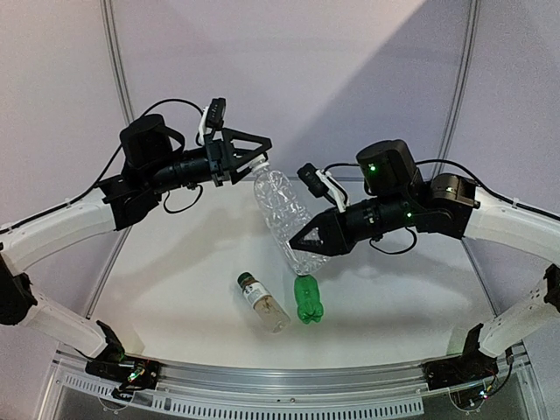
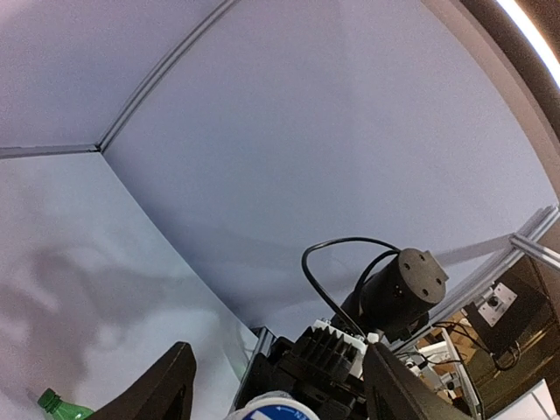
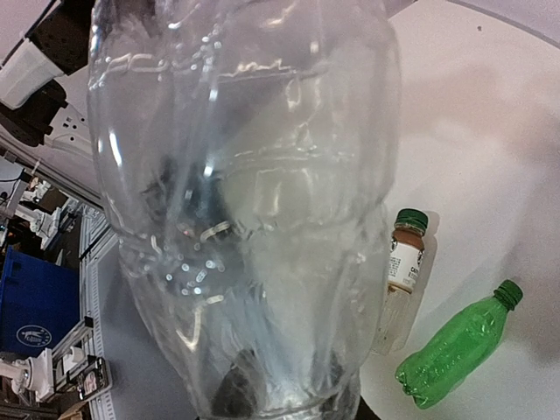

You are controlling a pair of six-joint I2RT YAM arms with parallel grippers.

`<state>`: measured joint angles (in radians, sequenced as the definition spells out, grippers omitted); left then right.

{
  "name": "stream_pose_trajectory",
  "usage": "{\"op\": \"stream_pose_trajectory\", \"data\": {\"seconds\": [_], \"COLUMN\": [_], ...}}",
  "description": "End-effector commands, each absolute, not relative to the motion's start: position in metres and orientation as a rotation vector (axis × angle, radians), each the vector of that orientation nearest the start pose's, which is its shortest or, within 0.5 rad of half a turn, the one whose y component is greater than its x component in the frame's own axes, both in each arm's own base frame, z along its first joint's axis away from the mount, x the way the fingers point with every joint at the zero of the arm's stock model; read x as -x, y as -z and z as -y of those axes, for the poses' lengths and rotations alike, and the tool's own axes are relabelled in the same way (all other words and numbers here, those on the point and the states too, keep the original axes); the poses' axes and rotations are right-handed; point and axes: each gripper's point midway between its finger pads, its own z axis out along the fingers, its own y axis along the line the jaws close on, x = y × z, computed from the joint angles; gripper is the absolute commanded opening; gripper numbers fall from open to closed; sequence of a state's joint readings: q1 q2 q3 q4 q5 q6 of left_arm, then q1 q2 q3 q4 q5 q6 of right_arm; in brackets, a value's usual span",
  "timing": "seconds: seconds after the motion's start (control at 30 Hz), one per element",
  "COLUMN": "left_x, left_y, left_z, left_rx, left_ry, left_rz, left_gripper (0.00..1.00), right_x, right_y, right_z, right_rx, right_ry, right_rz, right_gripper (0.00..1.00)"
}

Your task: Unscrew the bottle caps

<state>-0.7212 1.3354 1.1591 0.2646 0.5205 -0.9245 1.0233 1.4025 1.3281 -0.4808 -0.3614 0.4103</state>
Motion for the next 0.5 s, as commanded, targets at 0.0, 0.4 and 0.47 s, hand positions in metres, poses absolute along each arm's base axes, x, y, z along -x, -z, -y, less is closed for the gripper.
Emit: {"op": "stream_pose_trajectory", "data": {"seconds": [0.0, 0.4, 0.47], "left_x": [-0.266, -0.284, -0.293], "left_y": [-0.416, -0.391, -0.382], "left_z": [0.355, 0.354, 0.351], "left_rx": [-0.391, -0.246, -0.148], "left_ry": [1.683, 1.596, 1.546], "left_rz": [-1.693, -1.845, -1.907], "left_gripper": [0.62, 0.14, 0.13], "right_x": [-0.163, -0.186, -0.201], "right_y": [-0.307, -0.290, -0.281], "right_z": [-0.395, -0.385, -0.376], "right_rx": [0.949, 0.842, 0.783], "right_ry": [-1.238, -1.066, -0.921], "right_rz": [-2.087, -2.175, -2.229], "right_gripper": [0.00, 0.00, 0.00]}}
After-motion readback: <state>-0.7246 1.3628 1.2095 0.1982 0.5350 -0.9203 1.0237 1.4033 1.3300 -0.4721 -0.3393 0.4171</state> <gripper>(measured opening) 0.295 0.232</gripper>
